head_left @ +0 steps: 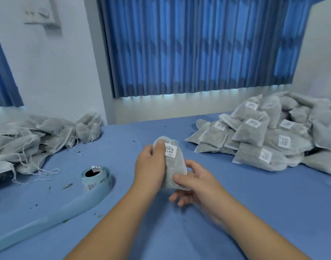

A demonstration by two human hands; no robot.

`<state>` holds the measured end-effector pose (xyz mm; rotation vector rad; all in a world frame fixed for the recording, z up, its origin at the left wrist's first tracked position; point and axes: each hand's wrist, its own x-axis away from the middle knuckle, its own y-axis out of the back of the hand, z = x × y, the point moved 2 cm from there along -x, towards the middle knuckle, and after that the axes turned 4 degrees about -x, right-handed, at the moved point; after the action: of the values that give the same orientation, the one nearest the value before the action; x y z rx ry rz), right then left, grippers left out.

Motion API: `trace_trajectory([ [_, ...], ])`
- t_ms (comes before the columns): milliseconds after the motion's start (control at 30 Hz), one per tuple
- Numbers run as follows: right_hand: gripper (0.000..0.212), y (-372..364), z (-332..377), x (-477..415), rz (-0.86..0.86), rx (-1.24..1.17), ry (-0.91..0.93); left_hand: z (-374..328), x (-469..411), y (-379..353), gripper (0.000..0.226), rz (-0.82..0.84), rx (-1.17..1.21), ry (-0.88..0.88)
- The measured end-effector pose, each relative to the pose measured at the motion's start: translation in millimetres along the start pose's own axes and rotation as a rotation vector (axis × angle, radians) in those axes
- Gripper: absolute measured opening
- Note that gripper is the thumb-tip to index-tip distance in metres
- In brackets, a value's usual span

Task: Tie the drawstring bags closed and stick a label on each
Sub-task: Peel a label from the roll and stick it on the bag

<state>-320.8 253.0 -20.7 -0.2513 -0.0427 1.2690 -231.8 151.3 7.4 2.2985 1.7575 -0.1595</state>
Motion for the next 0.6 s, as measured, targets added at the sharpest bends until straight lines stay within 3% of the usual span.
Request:
trace_trajectory([
  [167,0.007,71,27,5,-0.327,-0.199,0.046,-20,4,-76,0.025,0.181,-0.024,-0.005],
  [400,0.006,163,54,15,-0.671,-0.467,0.167,-32,13,-154,0.013,0.348,0.008,-0.004],
  [600,0.005,217,95,4,-0.746,-0.663,0.335,-33,21,-185,0.019,0.443,0.045,0.0],
])
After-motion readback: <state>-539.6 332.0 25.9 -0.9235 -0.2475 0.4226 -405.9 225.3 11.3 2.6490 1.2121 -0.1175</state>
